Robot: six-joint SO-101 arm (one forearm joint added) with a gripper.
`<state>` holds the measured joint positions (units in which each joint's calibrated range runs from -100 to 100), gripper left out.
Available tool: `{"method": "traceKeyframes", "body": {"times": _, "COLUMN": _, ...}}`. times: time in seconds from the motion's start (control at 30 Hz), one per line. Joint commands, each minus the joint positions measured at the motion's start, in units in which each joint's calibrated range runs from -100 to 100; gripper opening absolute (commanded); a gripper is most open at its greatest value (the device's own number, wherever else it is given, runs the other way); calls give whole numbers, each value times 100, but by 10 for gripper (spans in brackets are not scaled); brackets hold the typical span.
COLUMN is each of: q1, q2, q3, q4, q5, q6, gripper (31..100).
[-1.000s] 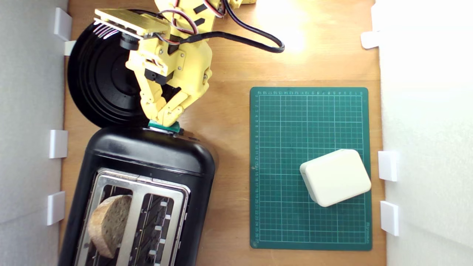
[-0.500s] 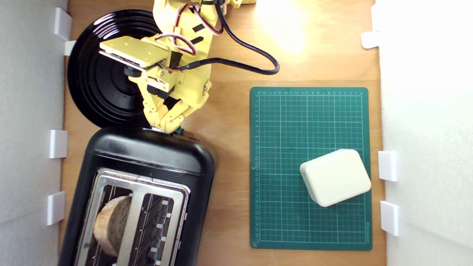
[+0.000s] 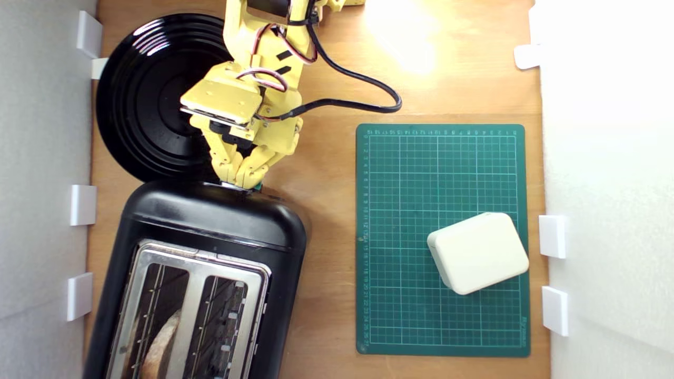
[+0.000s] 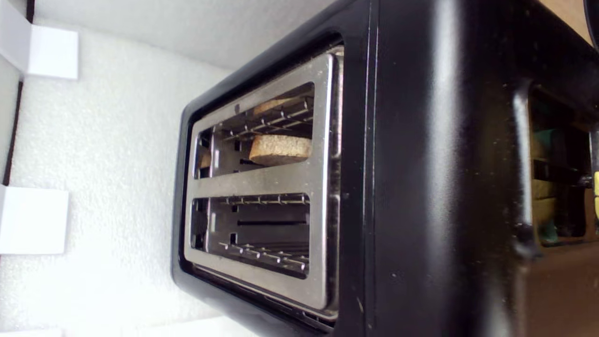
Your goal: Start toaster
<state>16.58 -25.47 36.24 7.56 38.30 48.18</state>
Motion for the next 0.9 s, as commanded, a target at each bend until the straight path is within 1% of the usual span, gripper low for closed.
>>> {"method": "traceKeyframes", "body": {"times": 0.0, "q1": 0, "q2": -26, "q3": 588, "q4": -15, "q5": -656, "q6": 112, "gripper": 314}}
{"method": "traceKeyframes", "body": {"times": 0.27, "q1": 16, "q2": 16, "q3": 1197, "q4": -15, "q5": -802, "q6": 102, "gripper": 314}}
{"method": "traceKeyframes", "body": {"times": 0.4, "q1": 16, "q2": 16, "q3": 1578, "q4": -109, "q5": -965, "q6": 97, "gripper": 314}}
{"method": "traceKeyframes", "body": {"times": 0.47, "q1": 8, "q2": 16, "q3": 1797, "q4": -118, "q5": -1196, "q6": 97, "gripper": 314}}
{"method": "traceKeyframes", "body": {"times": 0.57, "q1": -8, "q2": 16, "q3": 1951, "q4": -137, "q5": -1230, "q6": 97, "gripper": 314}}
{"method": "traceKeyframes", "body": {"times": 0.6, "q1": 0, "q2": 16, "q3": 1960, "q4": -193, "q5": -1230, "q6": 97, "gripper": 314}}
{"method": "traceKeyframes", "body": {"times": 0.67, "q1": 16, "q2": 16, "q3": 1951, "q4": -484, "q5": -1230, "q6": 133, "gripper": 314}}
{"method": "traceKeyframes", "body": {"times": 0.7, "q1": 24, "q2": 24, "q3": 1942, "q4": -550, "q5": -1230, "q6": 133, "gripper": 314}}
{"method": "traceKeyframes", "body": {"times": 0.87, "q1": 32, "q2": 299, "q3": 1987, "q4": -634, "q5": -1239, "q6": 102, "gripper": 314}}
